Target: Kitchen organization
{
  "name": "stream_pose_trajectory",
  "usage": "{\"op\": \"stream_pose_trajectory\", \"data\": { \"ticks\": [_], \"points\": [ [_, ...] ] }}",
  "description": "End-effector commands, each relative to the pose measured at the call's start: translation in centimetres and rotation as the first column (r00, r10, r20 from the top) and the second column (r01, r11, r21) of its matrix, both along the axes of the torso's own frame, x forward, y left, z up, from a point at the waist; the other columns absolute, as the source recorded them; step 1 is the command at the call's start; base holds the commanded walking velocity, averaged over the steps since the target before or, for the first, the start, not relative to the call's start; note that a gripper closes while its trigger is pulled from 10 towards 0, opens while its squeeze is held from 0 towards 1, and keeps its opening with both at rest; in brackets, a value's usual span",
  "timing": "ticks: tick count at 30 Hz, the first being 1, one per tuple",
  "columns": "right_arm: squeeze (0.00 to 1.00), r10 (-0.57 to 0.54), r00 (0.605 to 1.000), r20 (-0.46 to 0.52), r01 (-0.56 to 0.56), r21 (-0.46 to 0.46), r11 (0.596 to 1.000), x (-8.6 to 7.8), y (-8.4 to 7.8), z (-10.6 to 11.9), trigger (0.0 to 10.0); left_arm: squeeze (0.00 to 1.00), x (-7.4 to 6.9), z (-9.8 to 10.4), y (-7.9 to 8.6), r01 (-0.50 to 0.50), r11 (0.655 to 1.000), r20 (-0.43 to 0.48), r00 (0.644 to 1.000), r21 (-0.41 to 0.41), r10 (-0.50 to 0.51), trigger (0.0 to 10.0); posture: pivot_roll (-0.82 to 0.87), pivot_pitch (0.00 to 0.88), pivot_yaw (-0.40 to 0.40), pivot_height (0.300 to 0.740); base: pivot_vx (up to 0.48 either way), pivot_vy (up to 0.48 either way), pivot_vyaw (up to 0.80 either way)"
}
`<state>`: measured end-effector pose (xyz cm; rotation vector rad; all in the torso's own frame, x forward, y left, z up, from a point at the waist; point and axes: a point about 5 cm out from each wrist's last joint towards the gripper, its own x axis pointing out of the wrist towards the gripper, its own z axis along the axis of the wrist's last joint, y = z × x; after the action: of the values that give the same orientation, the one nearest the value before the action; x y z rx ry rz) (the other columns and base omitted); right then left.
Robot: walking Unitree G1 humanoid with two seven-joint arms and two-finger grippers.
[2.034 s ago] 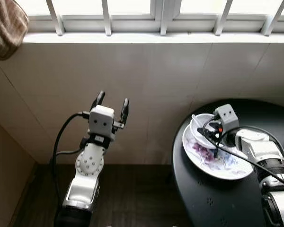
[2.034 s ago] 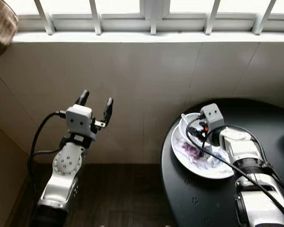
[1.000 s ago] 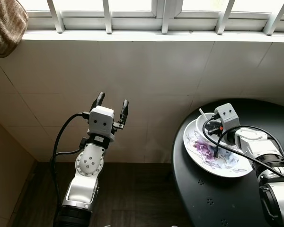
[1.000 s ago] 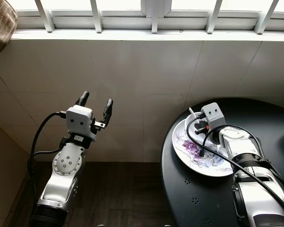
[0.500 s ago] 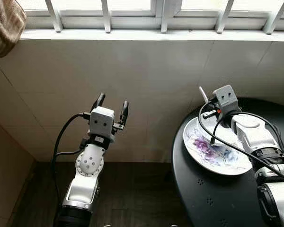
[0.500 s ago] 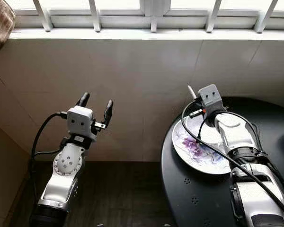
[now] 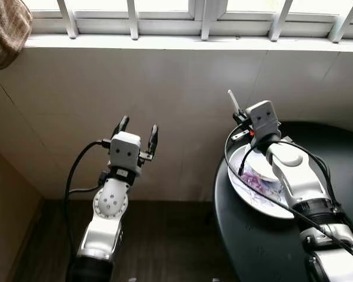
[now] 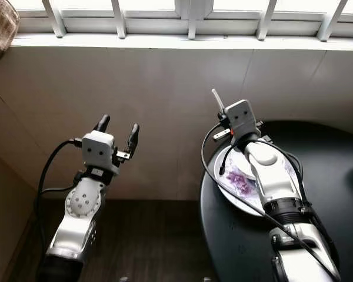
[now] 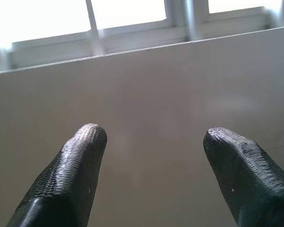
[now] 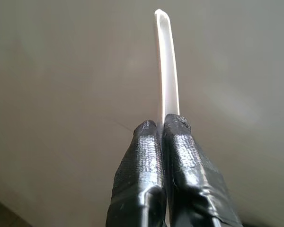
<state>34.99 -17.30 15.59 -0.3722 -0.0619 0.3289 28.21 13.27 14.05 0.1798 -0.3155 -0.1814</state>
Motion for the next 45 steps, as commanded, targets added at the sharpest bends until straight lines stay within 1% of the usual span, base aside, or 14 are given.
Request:
{"op": "stream_pose_trajectory", "data": {
  "ticks": [1, 7, 16, 18, 19, 21, 24, 26, 30, 40, 41, 42, 45],
  "points": [
    [0.00, 0.051, 0.995, 0.081, -0.051, 0.000, 0.999, -0.4, 1.7, 1.2, 0.0, 0.00, 0.0, -0.1, 0.3, -0.007, 1.000, -0.016, 1.000, -0.010, 0.007, 10.0, -0.12, 0.010, -0.034, 0.740, 0.000, 0.304, 0.80],
    [0.00, 0.060, 0.992, 0.110, -0.065, 0.036, 0.997, -0.9, 2.6, 1.5, 0.0, 0.00, -0.1, -0.1, 0.4, -0.004, 1.000, -0.027, 1.000, -0.019, 0.003, 10.0, -0.12, 0.010, -0.034, 0.740, 0.000, 0.421, 0.80],
    [0.00, 0.048, 0.992, 0.114, -0.056, 0.071, 0.996, -1.8, 3.3, 1.0, 0.0, 0.00, -0.1, -0.1, 0.4, 0.004, 1.000, -0.022, 1.000, -0.012, -0.005, 10.0, -0.11, 0.003, -0.032, 0.740, 0.000, 0.440, 0.77],
    [0.00, 0.045, 0.993, 0.113, -0.054, 0.077, 0.996, -1.9, 3.4, 0.9, 0.0, 0.00, -0.1, -0.1, 0.3, 0.005, 1.000, -0.023, 1.000, -0.012, -0.005, 10.0, -0.11, 0.003, -0.032, 0.740, 0.000, 0.405, 0.00],
    [0.00, 0.028, 0.994, 0.102, -0.039, 0.101, 0.994, -1.9, 3.4, 0.7, 0.0, 0.00, -0.1, -0.1, 0.3, 0.006, 1.000, -0.022, 1.000, -0.011, -0.007, 10.0, -0.11, 0.000, -0.030, 0.740, 0.000, 0.405, 0.00],
    [0.00, 0.017, 0.995, 0.095, -0.028, 0.113, 0.993, -1.9, 3.4, 0.6, 0.0, 0.00, -0.1, -0.1, 0.3, 0.007, 1.000, -0.021, 1.000, -0.011, -0.007, 10.0, -0.11, 0.000, -0.030, 0.740, 0.000, 0.399, 0.00],
    [0.00, 0.016, 0.995, 0.093, -0.027, 0.115, 0.993, -2.0, 3.4, 0.6, 0.0, 0.00, -0.1, 0.0, 0.4, 0.005, 1.000, -0.016, 1.000, -0.012, -0.005, 10.0, -0.11, 0.000, -0.030, 0.740, 0.000, 0.324, 0.00],
    [0.00, 0.017, 0.994, 0.107, -0.029, 0.118, 0.993, -2.1, 3.6, 0.7, 0.0, 0.00, -0.1, 0.1, 0.4, 0.006, 1.000, 0.000, 1.000, -0.001, -0.006, 10.0, -0.11, 0.000, -0.030, 0.740, 0.000, 0.000, 0.00],
    [0.00, 0.009, 0.992, 0.123, -0.024, 0.119, 0.993, -2.0, 3.7, 0.9, 0.0, 0.00, -0.1, 0.1, 0.3, 0.006, 1.000, 0.001, 1.000, 0.004, -0.006, 10.0, -0.11, 0.000, -0.030, 0.740, 0.000, 0.000, 0.00],
    [0.00, 0.011, 0.992, 0.129, -0.028, 0.128, 0.991, -2.1, 3.8, 1.1, 0.0, 0.00, -0.1, 0.2, 0.4, -0.002, 1.000, 0.013, 1.000, 0.007, 0.002, 10.0, -0.11, 0.000, -0.031, 0.740, 0.000, 0.000, 0.66],
    [0.00, 0.010, 0.982, 0.188, -0.036, 0.135, 0.990, -2.0, 3.9, 2.1, 0.0, 0.00, 0.2, 0.7, 0.9, -0.043, 0.999, 0.034, 0.998, 0.001, 0.043, 10.0, -0.11, 0.000, -0.030, 0.740, 0.296, 0.000, 0.80],
    [0.00, 0.009, 0.977, 0.211, -0.038, 0.135, 0.990, -2.0, 3.9, 2.5, 0.0, 0.00, 0.2, 0.8, 1.1, -0.054, 0.999, 0.041, 0.998, -0.001, 0.054, 10.0, -0.11, 0.000, -0.029, 0.740, 0.292, 0.000, 0.80],
    [0.00, 0.000, 0.970, 0.242, -0.037, 0.145, 0.989, -2.0, 3.9, 3.1, 0.0, 0.00, 0.3, 0.9, 1.0, -0.057, 0.998, 0.046, 0.997, -0.004, 0.058, 10.0, -0.11, 0.000, -0.028, 0.740, 0.294, 0.000, 0.80]
  ]
}}
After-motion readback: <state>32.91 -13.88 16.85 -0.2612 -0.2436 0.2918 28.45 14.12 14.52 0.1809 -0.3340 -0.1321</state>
